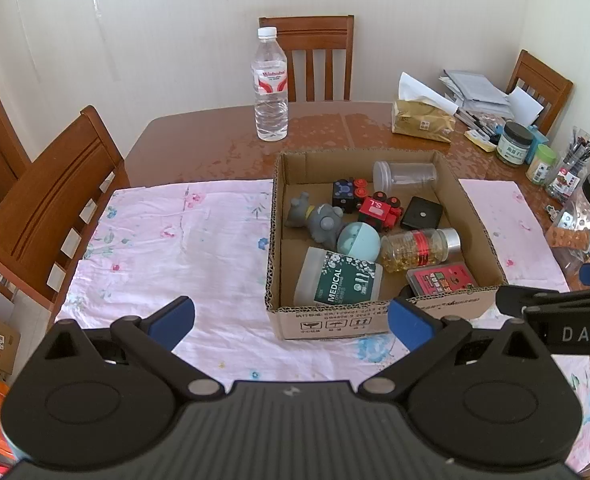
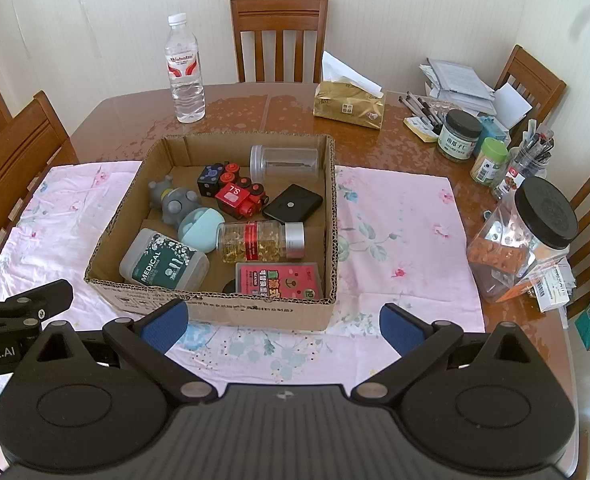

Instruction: Organize rigid objects

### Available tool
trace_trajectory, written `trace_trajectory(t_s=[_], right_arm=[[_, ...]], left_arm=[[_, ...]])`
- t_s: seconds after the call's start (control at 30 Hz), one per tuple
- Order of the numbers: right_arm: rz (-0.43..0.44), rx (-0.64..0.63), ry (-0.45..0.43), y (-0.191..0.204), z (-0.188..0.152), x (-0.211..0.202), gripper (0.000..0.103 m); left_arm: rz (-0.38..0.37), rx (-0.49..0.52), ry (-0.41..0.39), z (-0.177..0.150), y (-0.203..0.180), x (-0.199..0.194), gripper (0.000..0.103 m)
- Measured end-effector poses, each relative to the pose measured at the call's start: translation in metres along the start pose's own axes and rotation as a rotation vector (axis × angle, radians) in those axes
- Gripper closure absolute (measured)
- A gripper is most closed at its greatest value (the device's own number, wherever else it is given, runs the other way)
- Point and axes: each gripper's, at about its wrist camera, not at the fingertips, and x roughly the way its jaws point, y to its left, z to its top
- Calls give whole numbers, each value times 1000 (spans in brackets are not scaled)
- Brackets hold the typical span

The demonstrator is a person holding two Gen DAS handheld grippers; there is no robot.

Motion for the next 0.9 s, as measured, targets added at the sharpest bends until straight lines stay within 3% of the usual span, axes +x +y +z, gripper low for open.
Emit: trace_trajectory(t_s=[0.9], right_arm=[[-3, -1, -4, -1, 4, 0, 0]], left_arm=[[2, 0, -1, 4, -1, 1, 1]])
